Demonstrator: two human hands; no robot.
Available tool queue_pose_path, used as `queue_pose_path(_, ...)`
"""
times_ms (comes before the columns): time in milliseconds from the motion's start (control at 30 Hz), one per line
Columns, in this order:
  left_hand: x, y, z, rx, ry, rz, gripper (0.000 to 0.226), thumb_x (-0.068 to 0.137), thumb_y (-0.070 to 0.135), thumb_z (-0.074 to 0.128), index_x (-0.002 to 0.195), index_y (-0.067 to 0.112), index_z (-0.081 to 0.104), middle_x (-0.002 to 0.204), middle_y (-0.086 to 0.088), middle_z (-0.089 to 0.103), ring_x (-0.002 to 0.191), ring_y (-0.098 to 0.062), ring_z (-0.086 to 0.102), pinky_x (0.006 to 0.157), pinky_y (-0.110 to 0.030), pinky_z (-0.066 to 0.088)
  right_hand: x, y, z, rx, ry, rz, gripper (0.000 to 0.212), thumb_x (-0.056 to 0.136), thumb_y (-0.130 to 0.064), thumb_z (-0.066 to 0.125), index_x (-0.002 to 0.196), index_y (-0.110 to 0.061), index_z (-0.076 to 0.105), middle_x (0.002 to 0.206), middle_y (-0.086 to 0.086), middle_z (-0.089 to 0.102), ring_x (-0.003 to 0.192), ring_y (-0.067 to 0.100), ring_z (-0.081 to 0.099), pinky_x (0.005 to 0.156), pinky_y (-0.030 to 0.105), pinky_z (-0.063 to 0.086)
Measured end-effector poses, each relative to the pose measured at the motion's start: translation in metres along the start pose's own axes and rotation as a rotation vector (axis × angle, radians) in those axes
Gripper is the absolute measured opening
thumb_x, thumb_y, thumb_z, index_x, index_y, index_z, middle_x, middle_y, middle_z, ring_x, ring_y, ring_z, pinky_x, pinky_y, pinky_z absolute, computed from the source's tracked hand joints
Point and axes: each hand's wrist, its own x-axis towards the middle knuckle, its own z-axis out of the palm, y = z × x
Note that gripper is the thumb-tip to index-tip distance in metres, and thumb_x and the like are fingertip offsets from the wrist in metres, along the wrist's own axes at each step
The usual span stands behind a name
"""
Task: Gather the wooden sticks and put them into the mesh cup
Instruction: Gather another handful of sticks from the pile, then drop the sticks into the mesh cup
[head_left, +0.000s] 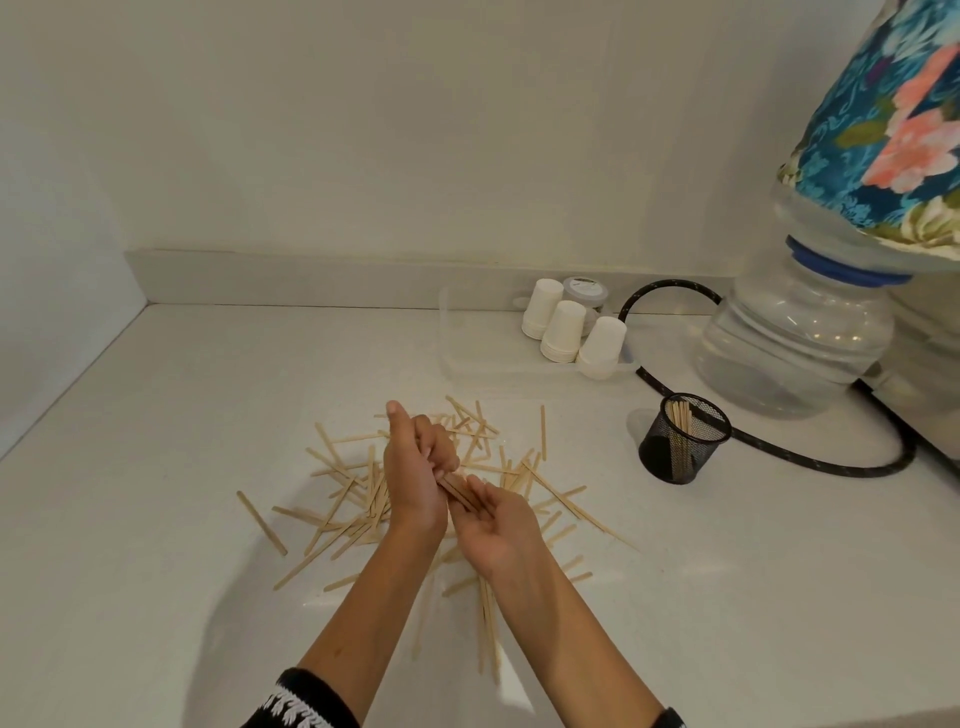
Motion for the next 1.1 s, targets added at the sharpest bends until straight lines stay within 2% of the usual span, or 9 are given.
queue_pose_path(100,-0.01,-0.006,-0.005,-0.019,-0.013,-0.025,0.06,0.097,0.055,0.029,0.05,0.017,0.028,0.047,0.002,0.025,0.042,-0.015,0.027,0.047,-0.026,0.037,-0.003,-0.002,0.001,0.161,-0.006,0.007,0.034,0.098,0.001,0.035,0.132,0.004,0.041,0.105,0.022,0.056,0.101,0.033,0.059,0.092,0.037,0.05)
queue_pose_path(200,-0.019,-0.014,-0.009,-0.044,-0.014,-0.056,0.062,0.097,0.056,0.03,0.048,0.017,0.028,0.045,0.001,0.025,0.045,-0.018,0.032,0.07,-0.031,0.05,-0.005,-0.009,0.0,0.133,-0.017,-0.04,0.032,0.1,-0.005,0.032,0.13,-0.004,0.041,0.093,0.017,0.056,0.084,0.029,0.059,0.065,0.031,0.05)
queue_pose_path(267,-0.021,-0.018,-0.009,-0.067,0.001,-0.065,0.063,0.098,0.054,0.029,0.045,0.018,0.029,0.043,0.001,0.026,0.046,-0.019,0.039,0.078,-0.03,0.05,-0.004,-0.011,-0.002,-0.036,0.016,-0.08,0.022,0.098,-0.006,0.037,0.118,-0.003,0.047,0.097,0.014,0.061,0.092,0.032,0.062,0.071,0.026,0.051)
queue_pose_path(367,-0.02,-0.022,-0.01,-0.172,0.045,-0.111,0.063,0.099,0.051,0.03,0.046,0.018,0.031,0.041,0.002,0.028,0.054,-0.018,0.056,0.066,-0.025,0.052,-0.006,-0.007,-0.008,-0.087,-0.004,-0.042,0.018,0.099,-0.003,0.036,0.111,0.006,0.048,0.106,0.021,0.063,0.094,0.033,0.062,0.085,0.039,0.05)
queue_pose_path(500,-0.016,-0.027,-0.008,-0.241,0.111,-0.144,0.061,0.1,0.048,0.032,0.047,0.018,0.033,0.041,0.002,0.028,0.067,-0.019,0.063,0.078,-0.029,0.045,-0.01,-0.014,-0.02,-0.379,-0.025,-0.144,0.016,0.097,-0.008,0.048,0.089,0.0,0.06,0.086,0.015,0.066,0.077,0.023,0.065,0.066,0.029,0.054)
queue_pose_path(600,-0.015,-0.032,-0.003,-0.269,0.128,-0.157,0.059,0.1,0.048,0.032,0.048,0.018,0.032,0.039,0.002,0.028,0.06,-0.017,0.06,0.081,-0.03,0.043,-0.012,-0.028,-0.032,-0.512,-0.093,-0.231,0.019,0.094,-0.006,0.054,0.082,0.001,0.067,0.081,0.011,0.067,0.074,0.016,0.067,0.068,0.022,0.058)
queue_pose_path(767,-0.014,-0.043,0.016,-0.282,0.137,-0.194,0.058,0.1,0.044,0.036,0.048,0.018,0.032,0.039,0.002,0.027,0.057,-0.019,0.047,0.081,-0.031,0.045,-0.007,-0.059,-0.052,-0.543,-0.09,-0.265,0.013,0.085,0.002,0.064,0.096,0.009,0.068,0.093,0.015,0.068,0.093,0.023,0.068,0.073,0.02,0.058)
queue_pose_path(933,-0.012,-0.055,0.041,-0.247,0.071,-0.216,0.053,0.097,0.037,0.048,0.047,0.018,0.04,0.039,0.002,0.034,0.053,-0.018,0.056,0.079,-0.032,0.048,-0.009,-0.105,-0.059,-0.73,-0.09,-0.483,0.005,0.079,0.002,0.07,0.081,-0.001,0.074,0.081,0.016,0.072,0.078,0.022,0.071,0.069,0.021,0.056)
queue_pose_path(1100,-0.006,-0.069,0.062,-0.049,-0.003,-0.164,0.045,0.099,0.035,0.041,0.064,0.017,0.064,0.069,-0.008,0.067,0.089,-0.024,0.069,0.086,-0.035,0.045,-0.021,-0.189,-0.049,-1.079,-0.025,-0.817,0.009,0.078,-0.004,0.073,0.078,-0.012,0.075,0.074,0.005,0.072,0.07,0.013,0.065,0.071,0.02,0.054)
